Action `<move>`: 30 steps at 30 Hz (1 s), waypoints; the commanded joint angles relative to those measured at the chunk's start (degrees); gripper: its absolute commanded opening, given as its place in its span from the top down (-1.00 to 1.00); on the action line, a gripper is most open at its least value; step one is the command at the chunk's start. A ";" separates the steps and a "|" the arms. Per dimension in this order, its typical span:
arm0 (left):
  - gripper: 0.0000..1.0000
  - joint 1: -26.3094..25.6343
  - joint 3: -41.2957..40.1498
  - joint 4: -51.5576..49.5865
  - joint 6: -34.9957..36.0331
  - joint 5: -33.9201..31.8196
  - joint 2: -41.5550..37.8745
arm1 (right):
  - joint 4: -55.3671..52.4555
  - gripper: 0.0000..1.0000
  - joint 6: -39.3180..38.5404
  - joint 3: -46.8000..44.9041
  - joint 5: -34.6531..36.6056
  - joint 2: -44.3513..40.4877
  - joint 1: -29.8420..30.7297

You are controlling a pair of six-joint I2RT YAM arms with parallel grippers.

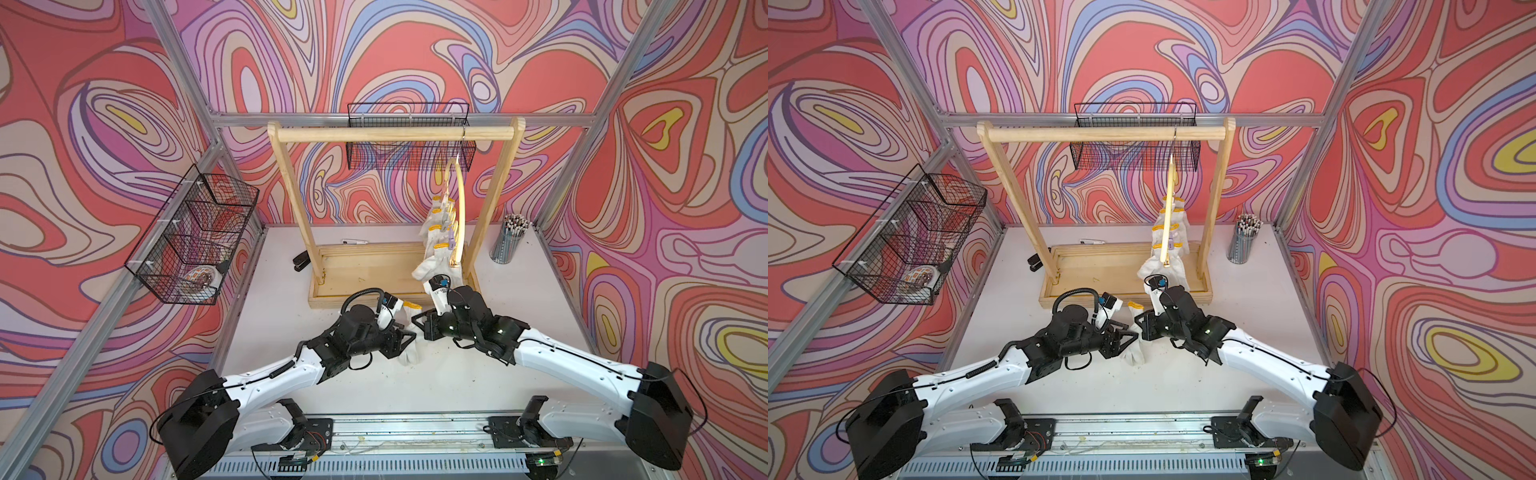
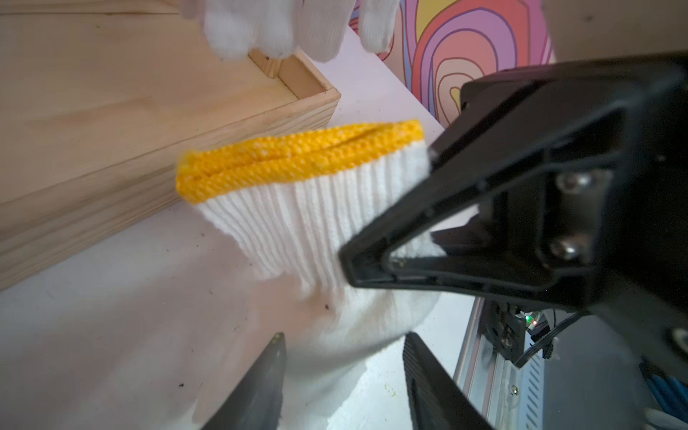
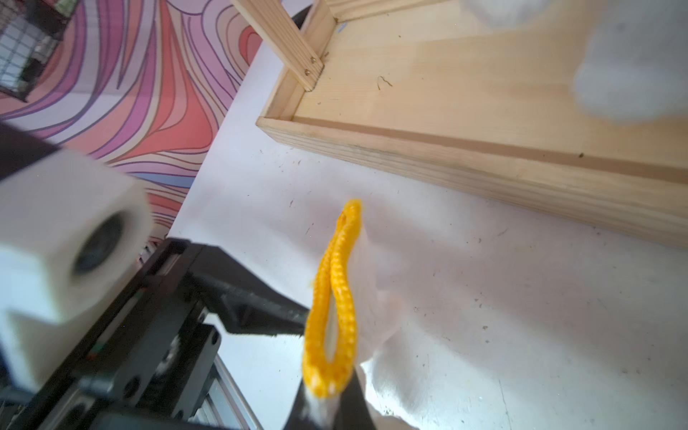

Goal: Clip the gloves onto a hanger to dry
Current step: Pick up the glove from the center of the board.

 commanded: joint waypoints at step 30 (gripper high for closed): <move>-0.25 13.30 6.23 29.28 -13.58 44.68 3.90 | -11.46 1.00 -11.44 5.06 -14.61 -17.49 -0.51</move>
